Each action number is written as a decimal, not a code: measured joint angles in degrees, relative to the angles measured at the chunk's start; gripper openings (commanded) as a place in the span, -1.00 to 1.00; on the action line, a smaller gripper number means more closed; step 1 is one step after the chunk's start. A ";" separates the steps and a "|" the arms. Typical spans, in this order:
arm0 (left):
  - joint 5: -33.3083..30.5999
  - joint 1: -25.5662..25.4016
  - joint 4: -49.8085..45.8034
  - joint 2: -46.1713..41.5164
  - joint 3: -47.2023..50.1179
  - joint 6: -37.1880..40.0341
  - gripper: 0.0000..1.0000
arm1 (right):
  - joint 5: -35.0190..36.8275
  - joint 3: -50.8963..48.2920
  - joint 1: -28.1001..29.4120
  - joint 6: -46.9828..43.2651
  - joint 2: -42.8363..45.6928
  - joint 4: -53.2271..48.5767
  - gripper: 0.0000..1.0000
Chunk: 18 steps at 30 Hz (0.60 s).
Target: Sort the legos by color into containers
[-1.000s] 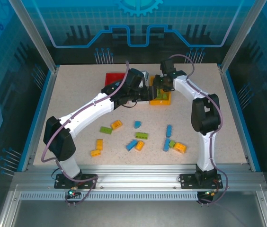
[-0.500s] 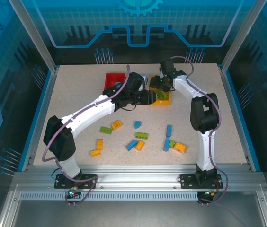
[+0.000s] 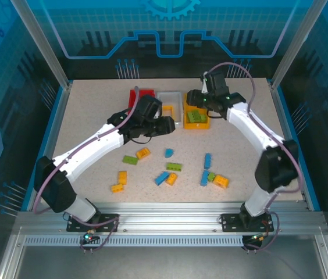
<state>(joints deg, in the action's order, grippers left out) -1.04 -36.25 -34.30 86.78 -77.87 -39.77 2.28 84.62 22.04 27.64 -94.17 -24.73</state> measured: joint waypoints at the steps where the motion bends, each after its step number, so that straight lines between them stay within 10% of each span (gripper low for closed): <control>1: -0.28 0.44 -1.01 -0.72 1.07 -0.37 0.13 | 0.37 -2.25 1.29 -0.66 2.84 0.83 0.14; 7: -0.68 3.21 -7.15 -1.75 5.31 1.68 0.28 | 1.14 -19.02 12.92 -5.53 19.08 3.87 0.27; 18: -3.96 5.35 -12.35 8.96 6.34 28.50 0.35 | 1.62 -37.97 27.61 -2.60 28.79 4.79 0.51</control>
<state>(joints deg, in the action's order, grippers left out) -4.99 -30.89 -46.65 95.74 -71.53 -11.27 3.90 46.65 49.65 25.04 -65.39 -19.94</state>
